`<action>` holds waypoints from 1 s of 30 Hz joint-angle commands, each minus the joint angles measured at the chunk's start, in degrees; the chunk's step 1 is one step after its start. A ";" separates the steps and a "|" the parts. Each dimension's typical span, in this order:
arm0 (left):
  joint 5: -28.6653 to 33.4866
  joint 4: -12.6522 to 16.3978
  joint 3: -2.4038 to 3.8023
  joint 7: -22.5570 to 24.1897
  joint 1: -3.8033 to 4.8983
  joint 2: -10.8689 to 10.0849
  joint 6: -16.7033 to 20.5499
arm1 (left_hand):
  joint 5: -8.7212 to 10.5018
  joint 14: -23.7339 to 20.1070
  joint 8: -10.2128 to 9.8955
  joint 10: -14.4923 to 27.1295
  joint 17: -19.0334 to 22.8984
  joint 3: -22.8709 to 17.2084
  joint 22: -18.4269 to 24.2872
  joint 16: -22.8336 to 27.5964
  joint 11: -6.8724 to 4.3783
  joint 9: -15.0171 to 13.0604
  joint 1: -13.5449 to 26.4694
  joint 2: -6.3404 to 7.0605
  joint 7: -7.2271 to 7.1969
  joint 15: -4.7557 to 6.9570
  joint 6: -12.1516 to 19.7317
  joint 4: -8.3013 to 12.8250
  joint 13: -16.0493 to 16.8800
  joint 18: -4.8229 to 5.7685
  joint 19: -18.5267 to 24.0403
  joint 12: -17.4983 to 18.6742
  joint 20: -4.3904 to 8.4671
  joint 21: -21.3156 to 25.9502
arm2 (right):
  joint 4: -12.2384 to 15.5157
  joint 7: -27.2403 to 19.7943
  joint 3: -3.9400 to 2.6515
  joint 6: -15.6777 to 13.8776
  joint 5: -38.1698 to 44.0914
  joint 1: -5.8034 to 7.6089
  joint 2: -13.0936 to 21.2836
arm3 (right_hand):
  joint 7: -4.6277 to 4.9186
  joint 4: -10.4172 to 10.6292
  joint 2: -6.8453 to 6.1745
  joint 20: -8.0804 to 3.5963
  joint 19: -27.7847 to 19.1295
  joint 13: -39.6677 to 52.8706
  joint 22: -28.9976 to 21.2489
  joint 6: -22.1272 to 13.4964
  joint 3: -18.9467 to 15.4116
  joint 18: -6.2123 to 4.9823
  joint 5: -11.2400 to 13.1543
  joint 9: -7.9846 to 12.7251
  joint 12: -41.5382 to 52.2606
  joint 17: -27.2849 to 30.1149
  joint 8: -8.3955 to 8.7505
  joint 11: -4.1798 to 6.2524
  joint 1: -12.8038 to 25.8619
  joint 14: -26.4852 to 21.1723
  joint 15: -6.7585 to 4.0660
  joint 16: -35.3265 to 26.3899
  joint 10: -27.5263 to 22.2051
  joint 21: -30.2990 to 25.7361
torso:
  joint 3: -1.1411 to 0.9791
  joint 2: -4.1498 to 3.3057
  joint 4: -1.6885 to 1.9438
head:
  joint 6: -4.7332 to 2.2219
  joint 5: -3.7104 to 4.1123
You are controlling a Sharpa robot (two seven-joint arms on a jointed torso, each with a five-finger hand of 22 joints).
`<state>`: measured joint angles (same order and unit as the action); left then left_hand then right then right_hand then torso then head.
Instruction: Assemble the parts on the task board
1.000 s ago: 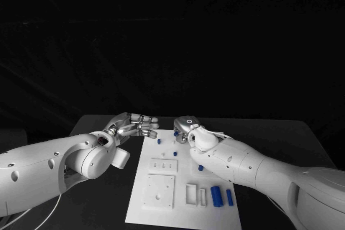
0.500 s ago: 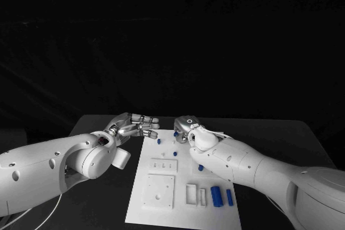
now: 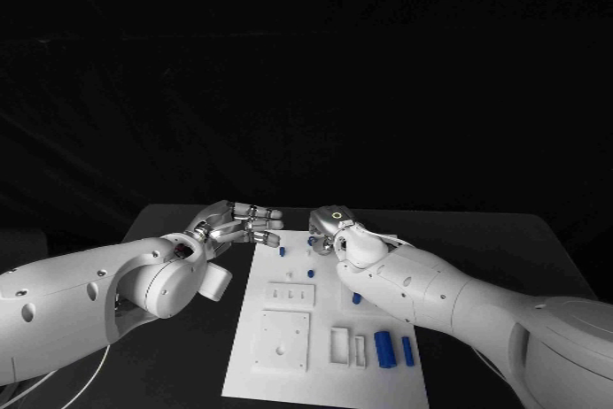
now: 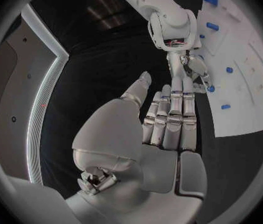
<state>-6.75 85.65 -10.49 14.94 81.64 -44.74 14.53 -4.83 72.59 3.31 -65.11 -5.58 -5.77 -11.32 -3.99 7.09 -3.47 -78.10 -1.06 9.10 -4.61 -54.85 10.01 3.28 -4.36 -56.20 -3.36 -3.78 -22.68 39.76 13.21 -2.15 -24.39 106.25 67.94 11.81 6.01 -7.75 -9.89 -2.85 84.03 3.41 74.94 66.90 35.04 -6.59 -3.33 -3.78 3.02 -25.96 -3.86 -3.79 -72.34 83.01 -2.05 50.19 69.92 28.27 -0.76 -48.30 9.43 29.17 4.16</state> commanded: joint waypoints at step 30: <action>-0.22 -1.86 0.04 1.69 0.09 -2.16 -0.67 | -0.31 -0.18 0.24 -0.47 -0.04 -0.30 0.15 -0.01 -0.78 -0.09 -0.28 0.08 -0.83 0.10 -0.39 -0.01 0.03 0.26 0.21 -0.09 0.25 -0.19 | 20.18 -1.47 -8.86 5.91 -9.84 1.03 17.71 | -0.31 1.81 0.41 -2.89 2.16 55.52 6.35 -5.64 -20.87 2.66 -11.35 0.03 51.98 -19.09 0.20 4.30 -1.07 -2.07 -2.47 8.97 0.70 18.18 | -1.45 1.18 -3.28 | -1.02 -1.40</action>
<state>-6.80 83.87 -10.48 15.36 81.66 -47.01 14.52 -4.83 72.58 3.31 -65.57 -5.58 -5.77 -11.19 -3.99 6.63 -3.47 -78.10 -1.06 8.68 -4.61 -55.27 10.02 3.28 -4.41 -56.20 -3.36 -3.78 -22.68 60.17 12.43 -10.97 -23.59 98.22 69.01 29.32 5.55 -6.00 -9.57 -6.32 84.02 56.29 74.92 61.83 14.57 -3.93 -14.45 -3.82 52.84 -42.56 -3.86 0.49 -73.68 81.08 -4.87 58.11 69.77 45.22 -1.94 -47.32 6.53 28.02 2.89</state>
